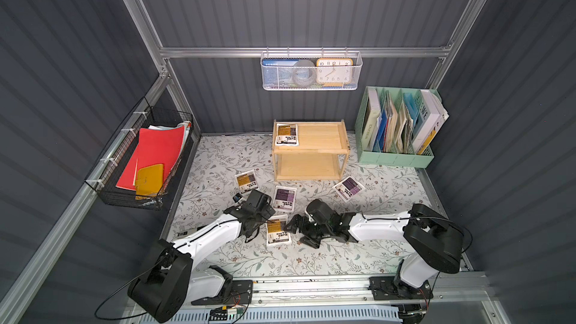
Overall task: Place the bagged coffee beans on the shelf by color
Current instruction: Adjust the bagged coffee beans at the center of the board, then pick up the bagged coffee beans at the center of the board.
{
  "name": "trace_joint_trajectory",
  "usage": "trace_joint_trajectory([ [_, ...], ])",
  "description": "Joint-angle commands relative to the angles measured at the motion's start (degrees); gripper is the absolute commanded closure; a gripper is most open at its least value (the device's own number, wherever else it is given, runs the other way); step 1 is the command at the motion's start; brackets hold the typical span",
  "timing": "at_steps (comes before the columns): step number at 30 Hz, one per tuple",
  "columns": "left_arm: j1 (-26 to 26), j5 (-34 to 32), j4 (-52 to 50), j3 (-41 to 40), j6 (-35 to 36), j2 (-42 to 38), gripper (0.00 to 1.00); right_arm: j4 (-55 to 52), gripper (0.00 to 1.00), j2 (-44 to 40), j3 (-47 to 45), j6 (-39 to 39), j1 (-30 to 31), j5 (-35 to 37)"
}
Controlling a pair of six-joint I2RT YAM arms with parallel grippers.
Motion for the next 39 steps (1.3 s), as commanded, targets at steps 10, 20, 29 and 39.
trace_joint_trajectory([
  [10, -0.03, 4.82, -10.34, 0.72, 1.2, -1.24, 0.0, 6.16, 0.05, 3.88, -1.14, 4.13, 3.15, 2.75],
  [20, -0.16, 5.57, -12.39, 2.49, 2.5, 4.78, 0.0, 13.27, 0.07, 8.13, -1.5, 7.95, 3.19, 4.27],
  [29, -0.22, 5.57, -12.33, 4.57, 4.31, 11.1, 0.0, 16.8, 0.07, 8.57, -3.09, 9.65, 3.07, 6.0],
  [39, -0.3, 6.01, -10.56, 2.77, 3.68, 9.82, 0.0, 28.53, 0.2, 14.86, -5.84, 11.61, 2.09, 7.78],
])
